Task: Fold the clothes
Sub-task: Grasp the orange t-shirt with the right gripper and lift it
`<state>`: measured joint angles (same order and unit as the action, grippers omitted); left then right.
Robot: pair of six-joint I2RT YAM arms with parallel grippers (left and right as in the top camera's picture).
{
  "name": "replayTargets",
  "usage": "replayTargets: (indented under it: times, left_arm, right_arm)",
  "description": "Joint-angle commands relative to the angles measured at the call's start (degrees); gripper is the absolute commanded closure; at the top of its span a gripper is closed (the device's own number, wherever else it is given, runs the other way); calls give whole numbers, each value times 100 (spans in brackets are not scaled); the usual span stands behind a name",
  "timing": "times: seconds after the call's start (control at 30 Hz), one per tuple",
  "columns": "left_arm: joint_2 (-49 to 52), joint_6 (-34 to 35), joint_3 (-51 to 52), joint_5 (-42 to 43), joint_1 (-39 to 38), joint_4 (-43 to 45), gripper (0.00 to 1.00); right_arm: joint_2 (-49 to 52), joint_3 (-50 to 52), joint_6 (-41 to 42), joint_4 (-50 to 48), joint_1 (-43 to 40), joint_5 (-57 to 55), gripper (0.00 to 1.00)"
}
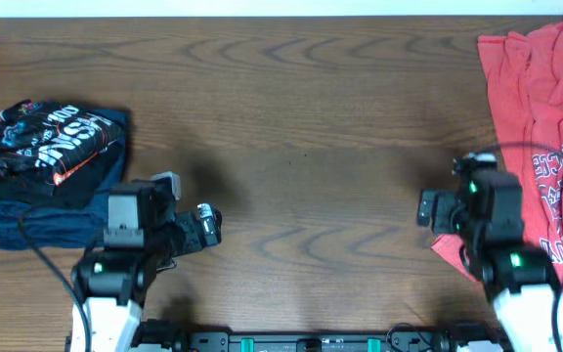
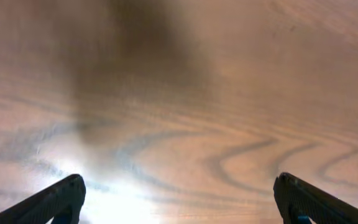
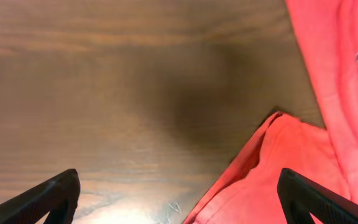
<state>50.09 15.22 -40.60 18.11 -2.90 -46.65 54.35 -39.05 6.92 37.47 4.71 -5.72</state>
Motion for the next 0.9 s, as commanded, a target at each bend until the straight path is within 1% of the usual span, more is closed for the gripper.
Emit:
replayTargets:
  times: [0.0, 0.03, 0.07, 0.1, 0.13, 0.23, 0.37, 0.57, 0.8, 0.83, 0.87]
  left_arm:
    - [264, -11, -256, 72, -17, -201, 2]
    - [310, -9, -256, 72, -17, -249, 2]
    - [352, -9, -256, 74, -17, -297, 2]
    - [380, -9, -256, 74, -17, -337, 2]
    - [398, -9, -256, 74, -17, -369, 2]
    - [398, -9, -256, 74, -17, -411, 2]
    - [398, -9, -256, 72, -17, -407, 2]
    - [400, -9, -256, 72, -20, -409, 2]
    - [400, -9, -256, 72, -17, -404, 2]
    - [400, -9, -256, 70, -20, -404, 2]
    - [400, -9, -256, 72, -20, -407, 2]
  right_arm:
    - [621, -223, -118, 52, -57, 376, 1]
    - [769, -219, -98, 83, -59, 376, 1]
    - [953, -212, 98, 149, -70, 173, 1]
    - [1106, -212, 509, 232, -98, -155, 1]
    - [1309, -208, 1145, 385, -160, -645, 1]
    - [1751, -203, 2065, 614, -354, -1252, 1]
    - [2240, -94, 2376, 505, -577, -1250, 1]
    - [2706, 267, 2540, 181, -621, -1248, 1]
    - [2894, 686, 2677, -203, -621, -1233, 3]
    - [2892, 715, 2695, -227, -621, -1233, 4]
    - [2892, 730, 2693, -240, -621, -1233, 10]
